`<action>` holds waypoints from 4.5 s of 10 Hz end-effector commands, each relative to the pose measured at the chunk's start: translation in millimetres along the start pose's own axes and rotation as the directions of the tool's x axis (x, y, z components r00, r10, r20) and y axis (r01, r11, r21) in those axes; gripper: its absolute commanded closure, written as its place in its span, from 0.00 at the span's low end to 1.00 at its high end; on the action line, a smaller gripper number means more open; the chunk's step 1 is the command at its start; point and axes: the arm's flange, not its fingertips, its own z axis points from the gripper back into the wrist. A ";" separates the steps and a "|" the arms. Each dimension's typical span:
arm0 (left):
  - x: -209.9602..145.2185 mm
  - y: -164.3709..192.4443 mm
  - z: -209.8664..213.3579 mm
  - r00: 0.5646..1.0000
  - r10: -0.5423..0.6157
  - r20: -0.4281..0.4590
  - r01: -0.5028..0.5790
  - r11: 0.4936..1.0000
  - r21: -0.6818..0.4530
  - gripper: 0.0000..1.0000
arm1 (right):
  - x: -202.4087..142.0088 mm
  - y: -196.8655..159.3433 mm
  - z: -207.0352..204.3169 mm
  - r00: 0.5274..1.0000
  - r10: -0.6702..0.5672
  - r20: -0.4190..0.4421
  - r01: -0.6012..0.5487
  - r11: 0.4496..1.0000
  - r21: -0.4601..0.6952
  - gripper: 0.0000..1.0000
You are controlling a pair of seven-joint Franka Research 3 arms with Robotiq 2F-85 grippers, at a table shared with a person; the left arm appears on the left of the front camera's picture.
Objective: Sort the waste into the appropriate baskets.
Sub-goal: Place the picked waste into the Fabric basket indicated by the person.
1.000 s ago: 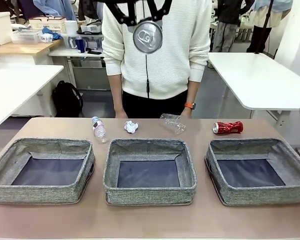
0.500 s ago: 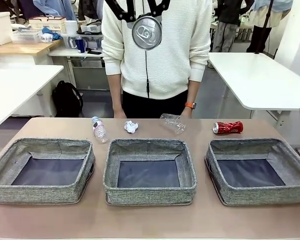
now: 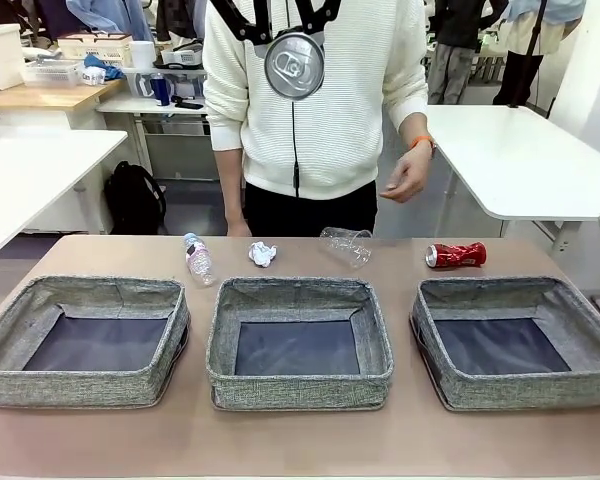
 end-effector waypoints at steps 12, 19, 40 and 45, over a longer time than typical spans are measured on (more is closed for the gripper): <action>4.3 -14.9 -21.5 0.998 -0.064 -0.016 0.064 0.998 0.000 0.67 | -15.7 -0.6 40.6 0.998 0.066 0.011 -0.065 0.993 -0.095 0.00; 7.4 -171.2 -206.3 0.961 -0.244 0.128 0.259 0.959 -0.116 0.67 | -84.9 3.4 197.3 0.943 0.038 0.331 0.046 0.969 -0.243 0.00; 44.5 -258.8 -296.5 0.866 -0.383 -0.320 0.462 0.859 0.222 0.00 | -70.3 -4.4 179.2 0.972 0.011 0.233 0.050 0.965 -0.256 0.00; 25.9 -128.4 -206.7 0.771 -0.438 -0.463 0.606 0.727 0.323 0.00 | -35.9 -12.7 123.6 0.994 -0.049 0.092 0.074 0.956 -0.284 0.00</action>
